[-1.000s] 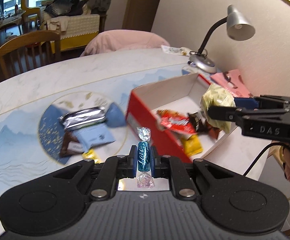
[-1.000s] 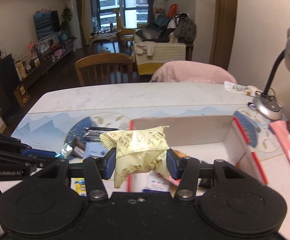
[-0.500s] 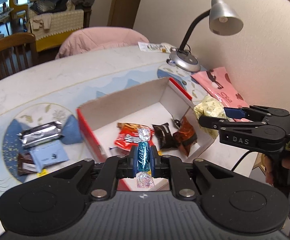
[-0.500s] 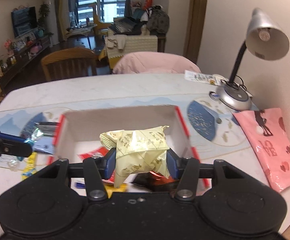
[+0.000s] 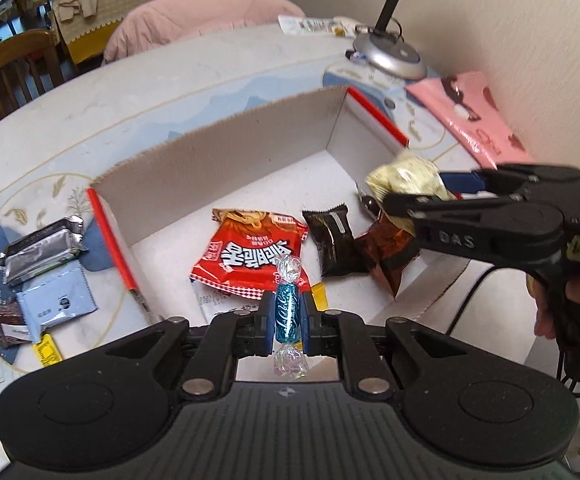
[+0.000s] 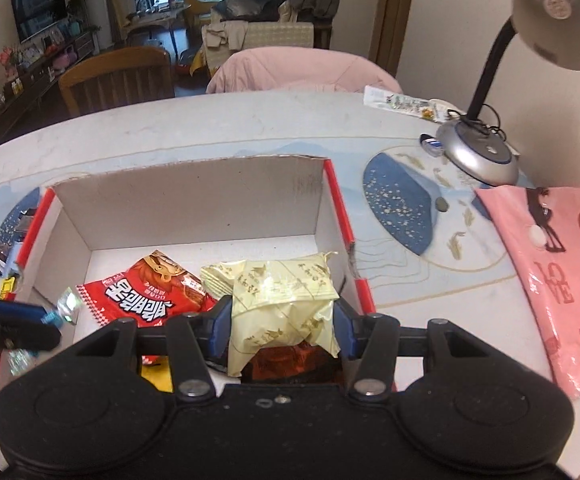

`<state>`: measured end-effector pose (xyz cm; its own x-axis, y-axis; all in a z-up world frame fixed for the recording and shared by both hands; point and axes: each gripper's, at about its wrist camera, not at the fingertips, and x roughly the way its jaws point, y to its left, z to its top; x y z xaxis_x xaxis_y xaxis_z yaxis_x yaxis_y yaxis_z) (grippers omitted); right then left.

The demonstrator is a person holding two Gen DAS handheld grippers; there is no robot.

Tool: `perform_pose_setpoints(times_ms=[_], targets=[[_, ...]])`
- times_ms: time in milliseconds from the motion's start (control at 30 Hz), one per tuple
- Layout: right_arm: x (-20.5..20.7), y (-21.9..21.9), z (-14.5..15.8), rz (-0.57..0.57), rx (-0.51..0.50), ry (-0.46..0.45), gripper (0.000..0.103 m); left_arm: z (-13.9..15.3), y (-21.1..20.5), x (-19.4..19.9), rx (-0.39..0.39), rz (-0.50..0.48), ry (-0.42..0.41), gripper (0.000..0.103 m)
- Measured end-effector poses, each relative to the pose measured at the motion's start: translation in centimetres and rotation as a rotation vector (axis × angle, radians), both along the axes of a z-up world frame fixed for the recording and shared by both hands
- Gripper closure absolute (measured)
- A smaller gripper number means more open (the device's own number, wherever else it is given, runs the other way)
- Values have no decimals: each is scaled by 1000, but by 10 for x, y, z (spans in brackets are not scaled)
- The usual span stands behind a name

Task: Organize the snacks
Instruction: 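Carry the blue candy and cream pastry with both tools over the red box, then open both tools to drop the candy and pastry into the box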

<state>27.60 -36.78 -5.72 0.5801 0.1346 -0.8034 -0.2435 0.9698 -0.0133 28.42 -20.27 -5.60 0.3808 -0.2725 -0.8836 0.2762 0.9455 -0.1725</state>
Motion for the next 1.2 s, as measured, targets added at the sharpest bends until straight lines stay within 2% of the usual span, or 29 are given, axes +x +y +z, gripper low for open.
perform_pose_setpoints(times_ms=[200,633,767,933,1033,1133,1200], targets=[[21,13,-13,26,-21,31,52,-23,-15,10,61,-33,37,91],[33,16,-31,36,-34,91,52,-54,-22,21,113,-58,103,91],[32,15,-30,36,-18,93,51,-57,-21,21,104,-55,110,91],[26,16,-27,36,-7,78,43,-54,-19,18,90,-49,104,90],[21,15,-22,32,0,68,41,-51,-16,14,71,-38,102,89],[15,16,-15,35,-2,53,39,-47,-10,10,53,-17,93,81],[9,17,-11,37,3,39,31,-43,-6,6,36,-8,80,77]])
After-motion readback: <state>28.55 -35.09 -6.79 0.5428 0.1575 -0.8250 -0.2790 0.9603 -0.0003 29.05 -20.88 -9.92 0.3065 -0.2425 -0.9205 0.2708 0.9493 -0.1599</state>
